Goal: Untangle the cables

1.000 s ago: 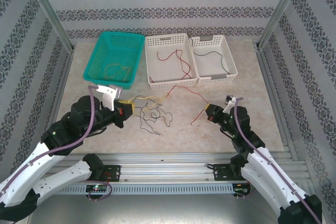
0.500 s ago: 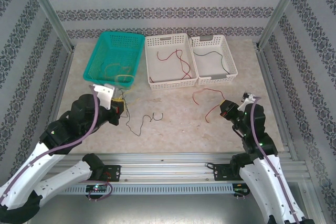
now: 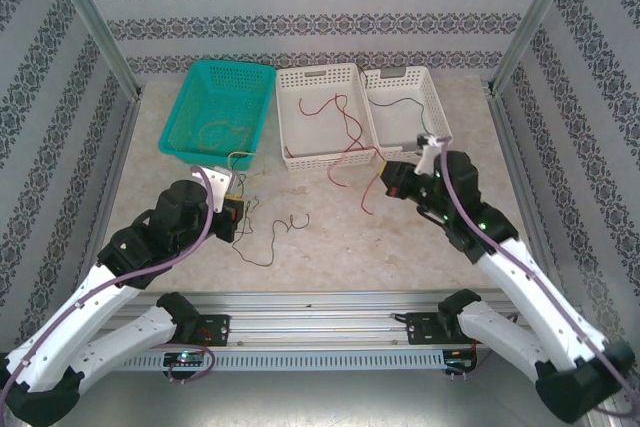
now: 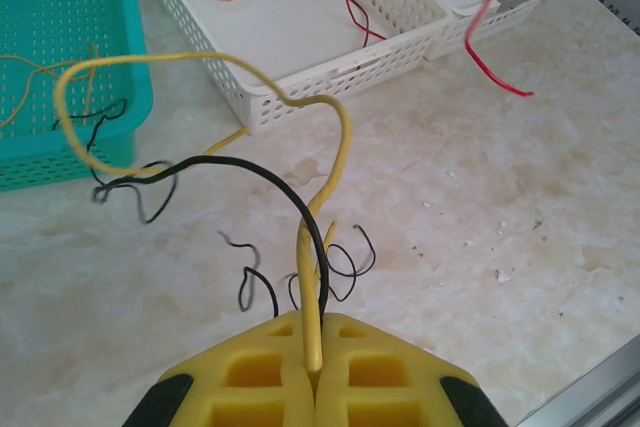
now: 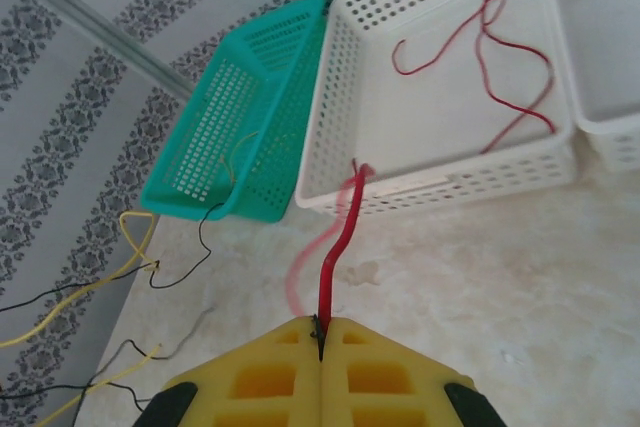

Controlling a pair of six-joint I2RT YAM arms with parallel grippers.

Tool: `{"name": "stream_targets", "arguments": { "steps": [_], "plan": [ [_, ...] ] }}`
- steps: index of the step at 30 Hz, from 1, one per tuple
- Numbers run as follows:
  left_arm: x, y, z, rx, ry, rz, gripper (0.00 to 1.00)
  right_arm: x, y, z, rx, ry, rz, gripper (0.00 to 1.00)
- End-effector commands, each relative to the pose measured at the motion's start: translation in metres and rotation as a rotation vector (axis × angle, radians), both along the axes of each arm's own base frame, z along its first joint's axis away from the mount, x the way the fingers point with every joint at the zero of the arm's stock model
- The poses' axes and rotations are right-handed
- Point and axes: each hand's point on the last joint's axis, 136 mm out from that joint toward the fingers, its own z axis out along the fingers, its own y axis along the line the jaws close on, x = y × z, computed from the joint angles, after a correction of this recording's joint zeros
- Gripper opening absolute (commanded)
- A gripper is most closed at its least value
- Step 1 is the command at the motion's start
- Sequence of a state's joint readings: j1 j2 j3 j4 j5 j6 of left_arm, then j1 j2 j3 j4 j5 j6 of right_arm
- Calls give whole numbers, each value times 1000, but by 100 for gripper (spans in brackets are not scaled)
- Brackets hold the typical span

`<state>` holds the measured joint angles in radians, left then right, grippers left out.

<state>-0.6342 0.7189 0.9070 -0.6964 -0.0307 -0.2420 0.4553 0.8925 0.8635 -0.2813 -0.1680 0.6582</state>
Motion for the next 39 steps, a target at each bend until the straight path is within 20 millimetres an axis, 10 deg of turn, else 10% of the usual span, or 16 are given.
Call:
{"name": "stream_targets", "arguments": {
  "steps": [1,7,19,39],
  "plan": [
    [7,2,3,13,-32,15,0,27,17,33,-43,-110,23,0],
    [8,11,4,20,-61,52,0,91,50,46,-134,-111,56,0],
    [10,11,-1,36,-55,57,0,213,78,-1,-216,17,53,0],
    [11,11,-6,48,-43,57,0,279,92,-94,-373,181,94,0]
  ]
}}
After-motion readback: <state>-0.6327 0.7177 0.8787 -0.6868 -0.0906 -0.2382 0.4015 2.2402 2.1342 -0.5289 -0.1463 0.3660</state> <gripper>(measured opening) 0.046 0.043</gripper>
